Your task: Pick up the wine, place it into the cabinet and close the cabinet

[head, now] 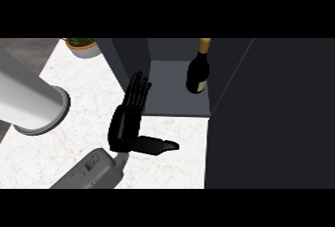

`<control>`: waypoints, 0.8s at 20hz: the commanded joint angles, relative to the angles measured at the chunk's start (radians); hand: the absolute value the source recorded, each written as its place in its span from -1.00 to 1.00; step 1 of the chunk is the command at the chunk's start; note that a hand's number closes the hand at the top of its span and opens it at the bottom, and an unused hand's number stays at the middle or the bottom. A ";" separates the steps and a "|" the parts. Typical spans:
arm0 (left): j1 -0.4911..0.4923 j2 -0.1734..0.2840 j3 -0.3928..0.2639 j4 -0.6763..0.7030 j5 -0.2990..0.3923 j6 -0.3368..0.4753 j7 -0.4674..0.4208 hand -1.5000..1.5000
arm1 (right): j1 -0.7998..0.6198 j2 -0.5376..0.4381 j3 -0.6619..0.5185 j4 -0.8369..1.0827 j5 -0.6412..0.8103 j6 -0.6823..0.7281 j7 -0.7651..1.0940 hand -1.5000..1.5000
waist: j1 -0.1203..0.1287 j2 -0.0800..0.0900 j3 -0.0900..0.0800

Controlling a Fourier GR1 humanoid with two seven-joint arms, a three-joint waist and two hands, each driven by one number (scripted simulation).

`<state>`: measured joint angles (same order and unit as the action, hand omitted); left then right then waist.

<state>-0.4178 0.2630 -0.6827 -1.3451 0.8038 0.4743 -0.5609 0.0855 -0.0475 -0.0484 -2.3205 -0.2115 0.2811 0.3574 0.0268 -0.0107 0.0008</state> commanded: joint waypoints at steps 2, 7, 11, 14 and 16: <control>0.115 0.061 -0.031 -0.300 -0.080 0.144 0.107 -1.00 | -0.025 -0.024 -0.011 -0.064 -0.042 -0.012 0.075 -1.00 | -0.019 0.006 0.000; 0.243 0.149 -0.004 -0.499 -0.094 0.115 0.155 -1.00 | -0.095 -0.043 -0.006 0.095 0.024 0.033 -0.013 1.00 | -0.015 0.009 0.000; 0.364 0.194 -0.012 -0.600 -0.136 0.158 0.120 -1.00 | -0.025 -0.110 0.028 0.040 0.020 0.145 -0.017 1.00 | -0.014 0.008 0.000; 0.436 0.247 0.010 -0.638 -0.152 0.154 0.080 -1.00 | -0.005 -0.165 0.107 -0.030 -0.050 0.218 0.079 1.00 | -0.006 0.006 -0.001; 0.537 0.312 0.024 -0.736 -0.154 0.151 0.079 -1.00 | 0.008 -0.149 0.135 -0.031 -0.013 0.231 0.046 1.00 | -0.007 0.006 -0.001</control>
<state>-0.0121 0.4969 -0.6772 -1.9692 0.6661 0.6267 -0.4562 0.0836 -0.1751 0.0362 -2.3373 -0.2241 0.4593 0.3954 0.0156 -0.0043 0.0003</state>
